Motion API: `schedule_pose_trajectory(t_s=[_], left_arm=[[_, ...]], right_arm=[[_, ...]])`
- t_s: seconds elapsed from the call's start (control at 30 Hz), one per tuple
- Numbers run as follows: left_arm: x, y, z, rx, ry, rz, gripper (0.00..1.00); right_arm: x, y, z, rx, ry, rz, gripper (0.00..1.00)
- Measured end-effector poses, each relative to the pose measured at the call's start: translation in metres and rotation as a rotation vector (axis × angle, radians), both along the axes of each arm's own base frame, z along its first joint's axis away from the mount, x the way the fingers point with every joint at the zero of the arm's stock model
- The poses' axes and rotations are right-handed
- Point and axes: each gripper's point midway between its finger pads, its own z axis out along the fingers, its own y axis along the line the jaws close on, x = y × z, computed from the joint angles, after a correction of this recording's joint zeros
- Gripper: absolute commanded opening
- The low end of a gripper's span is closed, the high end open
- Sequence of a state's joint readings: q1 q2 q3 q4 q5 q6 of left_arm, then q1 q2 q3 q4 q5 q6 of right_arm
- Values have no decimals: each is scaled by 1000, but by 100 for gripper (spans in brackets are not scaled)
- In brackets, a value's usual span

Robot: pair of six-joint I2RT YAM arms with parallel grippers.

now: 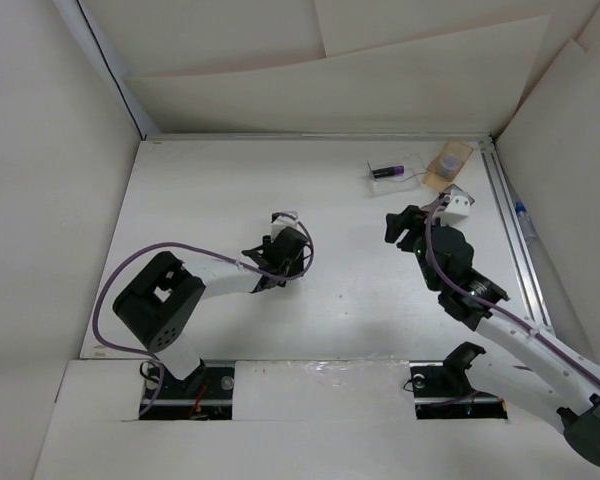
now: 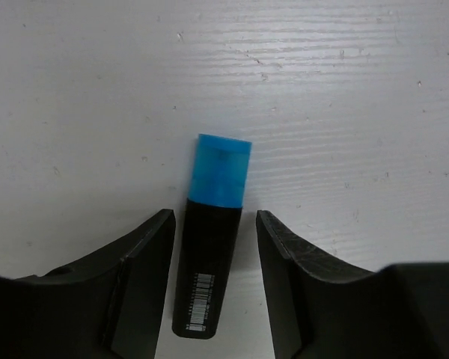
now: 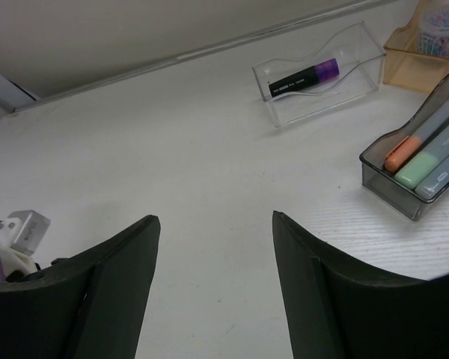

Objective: Sort the stationery into containers
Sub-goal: Pick up the stationery from the center of the board, then place the stationery in the storage box.

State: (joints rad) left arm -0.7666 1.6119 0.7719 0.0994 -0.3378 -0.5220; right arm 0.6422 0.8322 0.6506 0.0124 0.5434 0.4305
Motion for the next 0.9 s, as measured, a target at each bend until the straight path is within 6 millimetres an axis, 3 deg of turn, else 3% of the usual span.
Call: schedule_pose_trajectory(t_s=[0.07, 0.1, 0.13, 0.23, 0.4, 0.5, 0.6, 0.8, 0.9], left_arm=[[1, -3, -1, 15, -3, 1, 36], [2, -2, -1, 20, -1, 6, 24], [3, -2, -1, 23, -3, 15, 19], [3, -1, -1, 23, -4, 30, 9], [4, 1, 0, 28, -5, 42, 9], [11, -5, 11, 20, -13, 42, 11], [32, -29, 45, -46, -72, 24, 11], [105, -107, 152, -219, -294, -62, 14], [137, -142, 187, -244, -383, -160, 15]], right_arm=[[-1, 0, 3, 11, -9, 1, 68], [-1, 0, 5, 15, -13, 1, 68], [-1, 0, 6, 16, -16, 1, 68], [-1, 0, 8, 22, -23, 1, 68], [-5, -4, 7, 30, -34, -6, 68], [-9, -12, 5, 46, -43, -33, 69], [-13, -22, 7, 67, -61, -70, 69], [-22, -39, 15, 115, -108, -127, 69], [-25, -48, 19, 140, -128, -155, 69]])
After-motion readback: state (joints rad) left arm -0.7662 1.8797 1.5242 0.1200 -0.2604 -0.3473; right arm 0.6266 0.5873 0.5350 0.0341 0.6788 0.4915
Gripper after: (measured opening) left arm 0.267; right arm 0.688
